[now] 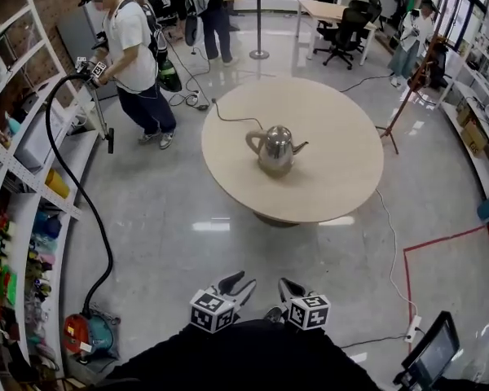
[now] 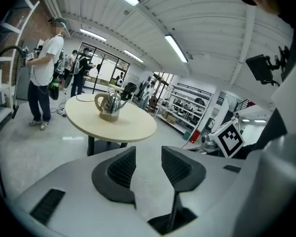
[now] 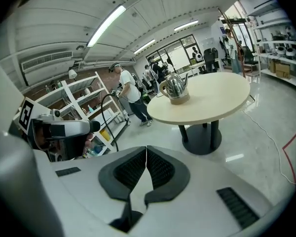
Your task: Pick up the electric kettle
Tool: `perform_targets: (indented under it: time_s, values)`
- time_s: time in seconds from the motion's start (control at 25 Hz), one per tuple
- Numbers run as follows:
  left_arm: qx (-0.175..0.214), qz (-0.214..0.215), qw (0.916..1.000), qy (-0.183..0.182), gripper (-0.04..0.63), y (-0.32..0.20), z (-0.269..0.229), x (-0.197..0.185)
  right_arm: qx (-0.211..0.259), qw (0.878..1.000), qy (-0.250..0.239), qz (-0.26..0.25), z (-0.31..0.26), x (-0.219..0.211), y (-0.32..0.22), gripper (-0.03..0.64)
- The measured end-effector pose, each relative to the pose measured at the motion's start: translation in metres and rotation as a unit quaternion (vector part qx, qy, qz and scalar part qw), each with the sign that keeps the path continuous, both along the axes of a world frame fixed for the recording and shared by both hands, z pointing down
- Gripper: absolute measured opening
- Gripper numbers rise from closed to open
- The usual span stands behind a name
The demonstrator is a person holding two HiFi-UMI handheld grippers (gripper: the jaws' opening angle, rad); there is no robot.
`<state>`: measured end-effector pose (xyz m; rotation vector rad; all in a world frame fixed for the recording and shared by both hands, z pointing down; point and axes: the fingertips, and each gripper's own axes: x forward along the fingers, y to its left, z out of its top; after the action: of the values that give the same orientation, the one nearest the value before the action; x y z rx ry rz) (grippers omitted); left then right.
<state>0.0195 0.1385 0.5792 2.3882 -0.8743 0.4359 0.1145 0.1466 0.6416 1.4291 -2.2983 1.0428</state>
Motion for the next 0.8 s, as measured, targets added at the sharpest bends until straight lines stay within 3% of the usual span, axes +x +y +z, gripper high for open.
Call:
perform_targets:
  time_s: [0.24,0.48,0.8]
  values:
    - [-0.004,-0.009,0.9996,-0.027,0.175,-0.007,0.001,0.030,0.009,1.000,-0.018,-0.008,0.001,0.029,-0.011,0.014]
    - [-0.006,-0.005,0.9989,-0.046,0.175,-0.027,0.006,0.054,0.029,0.999,-0.031,0.033,0.000,0.066,-0.034,0.014]
    - [-0.020,0.038,0.9987,-0.027,0.175,-0.051,0.005,0.082,0.014,0.997,-0.020,0.074,-0.004,0.093,-0.043,0.014]
